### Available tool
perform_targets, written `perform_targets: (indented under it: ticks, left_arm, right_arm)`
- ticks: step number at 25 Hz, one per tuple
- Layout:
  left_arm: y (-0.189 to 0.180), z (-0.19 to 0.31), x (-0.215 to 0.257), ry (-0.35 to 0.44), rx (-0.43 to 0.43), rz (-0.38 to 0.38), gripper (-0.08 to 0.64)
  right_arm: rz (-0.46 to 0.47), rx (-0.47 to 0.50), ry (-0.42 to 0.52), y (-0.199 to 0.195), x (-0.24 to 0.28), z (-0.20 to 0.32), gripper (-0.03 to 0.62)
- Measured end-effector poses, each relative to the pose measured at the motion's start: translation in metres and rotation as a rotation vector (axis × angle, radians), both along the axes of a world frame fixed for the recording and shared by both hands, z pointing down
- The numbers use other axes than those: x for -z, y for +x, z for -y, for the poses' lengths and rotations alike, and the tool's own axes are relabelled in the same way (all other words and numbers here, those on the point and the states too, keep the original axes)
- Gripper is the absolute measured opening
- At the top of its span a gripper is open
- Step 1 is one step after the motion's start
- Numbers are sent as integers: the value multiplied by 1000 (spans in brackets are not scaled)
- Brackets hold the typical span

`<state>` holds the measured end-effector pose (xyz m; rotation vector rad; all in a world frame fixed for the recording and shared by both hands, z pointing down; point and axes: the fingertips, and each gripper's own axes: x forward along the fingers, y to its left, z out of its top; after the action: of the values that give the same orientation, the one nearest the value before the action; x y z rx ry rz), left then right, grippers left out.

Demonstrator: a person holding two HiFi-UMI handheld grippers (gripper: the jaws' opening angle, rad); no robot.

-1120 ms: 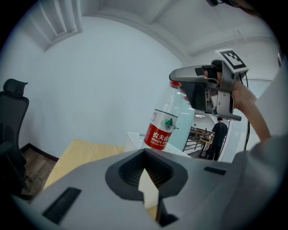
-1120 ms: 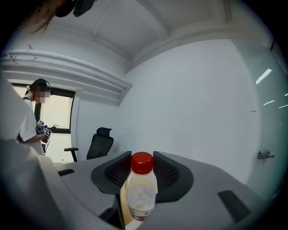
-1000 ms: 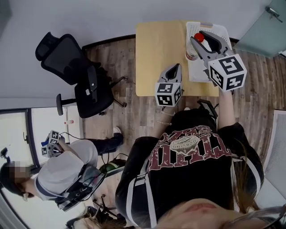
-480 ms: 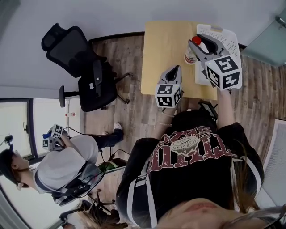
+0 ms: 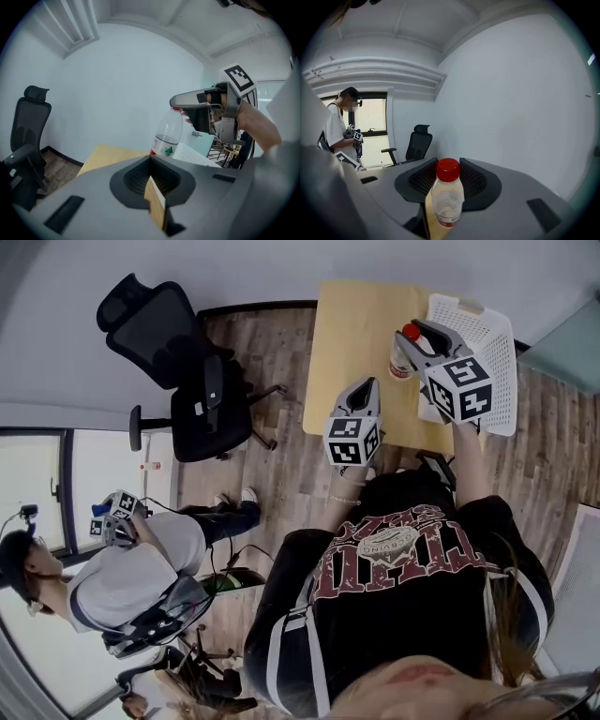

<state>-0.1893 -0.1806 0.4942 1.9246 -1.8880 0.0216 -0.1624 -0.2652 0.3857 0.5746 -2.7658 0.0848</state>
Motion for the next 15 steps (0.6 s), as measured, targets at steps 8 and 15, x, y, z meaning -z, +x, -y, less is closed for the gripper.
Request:
perform_targets:
  ticks: [8,15]
  left_arm:
    - [-2,-4,-9,-18,32,4,46]
    - [-8,-11,-16,-29,61,7,46]
  right_arm:
    - [-44,23,-45,-5,-38,4,163]
    - [-84,51,-87,-15,-71,1,163]
